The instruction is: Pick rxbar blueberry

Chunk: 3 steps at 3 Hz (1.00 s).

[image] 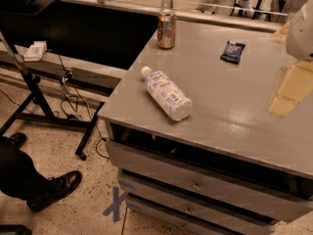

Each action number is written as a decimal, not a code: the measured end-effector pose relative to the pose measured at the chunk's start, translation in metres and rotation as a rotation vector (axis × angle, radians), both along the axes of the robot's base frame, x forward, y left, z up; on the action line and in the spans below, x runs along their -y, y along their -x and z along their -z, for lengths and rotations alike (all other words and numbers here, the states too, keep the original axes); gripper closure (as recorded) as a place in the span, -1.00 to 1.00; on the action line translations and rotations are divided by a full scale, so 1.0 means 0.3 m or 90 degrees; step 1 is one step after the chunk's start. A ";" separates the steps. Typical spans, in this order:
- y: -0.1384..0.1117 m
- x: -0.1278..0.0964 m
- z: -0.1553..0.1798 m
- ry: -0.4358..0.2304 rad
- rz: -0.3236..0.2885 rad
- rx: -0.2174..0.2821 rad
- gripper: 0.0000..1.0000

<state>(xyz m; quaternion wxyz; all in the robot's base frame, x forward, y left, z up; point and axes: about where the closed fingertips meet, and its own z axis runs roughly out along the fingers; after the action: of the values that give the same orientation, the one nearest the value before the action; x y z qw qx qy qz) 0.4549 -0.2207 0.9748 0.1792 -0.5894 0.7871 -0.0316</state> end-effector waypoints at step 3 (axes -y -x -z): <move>-0.545 0.042 0.045 -0.162 0.137 0.103 -1.00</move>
Offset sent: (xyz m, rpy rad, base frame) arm 0.1957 -0.0176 -0.0076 0.3035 -0.1561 -0.2308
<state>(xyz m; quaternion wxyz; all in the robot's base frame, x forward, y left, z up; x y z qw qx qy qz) 0.6184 -0.2332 0.9612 0.3105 -0.4698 0.8264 0.0019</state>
